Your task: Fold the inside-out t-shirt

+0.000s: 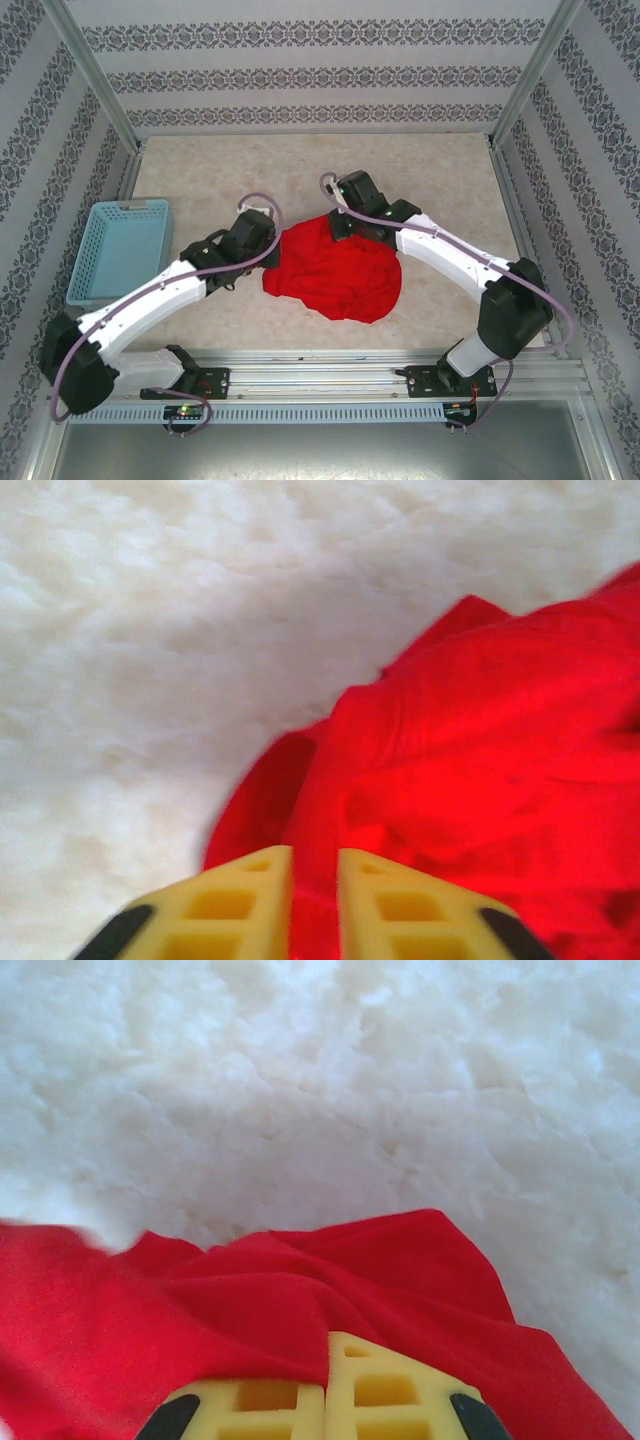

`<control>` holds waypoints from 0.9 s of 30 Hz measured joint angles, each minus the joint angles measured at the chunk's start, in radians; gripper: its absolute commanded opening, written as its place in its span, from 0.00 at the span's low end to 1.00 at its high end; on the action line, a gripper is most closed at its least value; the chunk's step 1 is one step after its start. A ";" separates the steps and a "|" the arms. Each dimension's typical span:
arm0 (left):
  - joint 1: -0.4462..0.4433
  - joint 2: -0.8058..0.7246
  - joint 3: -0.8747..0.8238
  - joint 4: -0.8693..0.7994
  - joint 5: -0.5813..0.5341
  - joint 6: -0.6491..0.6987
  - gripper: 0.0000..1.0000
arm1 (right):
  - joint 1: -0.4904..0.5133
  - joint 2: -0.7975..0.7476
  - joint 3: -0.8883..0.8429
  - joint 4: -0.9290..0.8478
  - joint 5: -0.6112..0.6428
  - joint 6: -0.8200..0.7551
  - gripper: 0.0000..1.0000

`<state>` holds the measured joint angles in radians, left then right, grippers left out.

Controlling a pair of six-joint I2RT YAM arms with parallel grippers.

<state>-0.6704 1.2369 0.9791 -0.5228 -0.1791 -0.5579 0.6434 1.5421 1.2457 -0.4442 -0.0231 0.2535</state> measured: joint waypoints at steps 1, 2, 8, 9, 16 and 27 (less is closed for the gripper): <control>0.003 0.022 0.027 -0.021 -0.024 -0.002 0.29 | 0.000 -0.011 0.011 -0.006 -0.015 0.008 0.00; 0.005 0.039 0.052 -0.042 -0.050 -0.003 0.30 | 0.000 -0.025 0.025 -0.017 -0.034 0.021 0.00; -0.091 0.000 0.105 -0.088 -0.140 -0.006 0.49 | 0.000 -0.064 0.090 -0.061 -0.127 0.090 0.00; -0.133 -0.016 0.103 -0.067 -0.130 -0.002 0.49 | 0.000 -0.064 0.090 -0.061 -0.140 0.101 0.00; -0.192 0.006 0.008 0.166 -0.007 -0.013 0.63 | 0.000 -0.063 0.090 -0.061 -0.227 0.175 0.00; -0.077 0.243 -0.043 0.453 0.079 -0.095 0.64 | -0.047 -0.161 -0.048 0.041 -0.344 0.306 0.00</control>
<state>-0.7471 1.4799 0.9363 -0.0696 -0.1005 -0.6529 0.5964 1.3815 1.1973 -0.4034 -0.3672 0.5591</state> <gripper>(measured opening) 0.698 0.060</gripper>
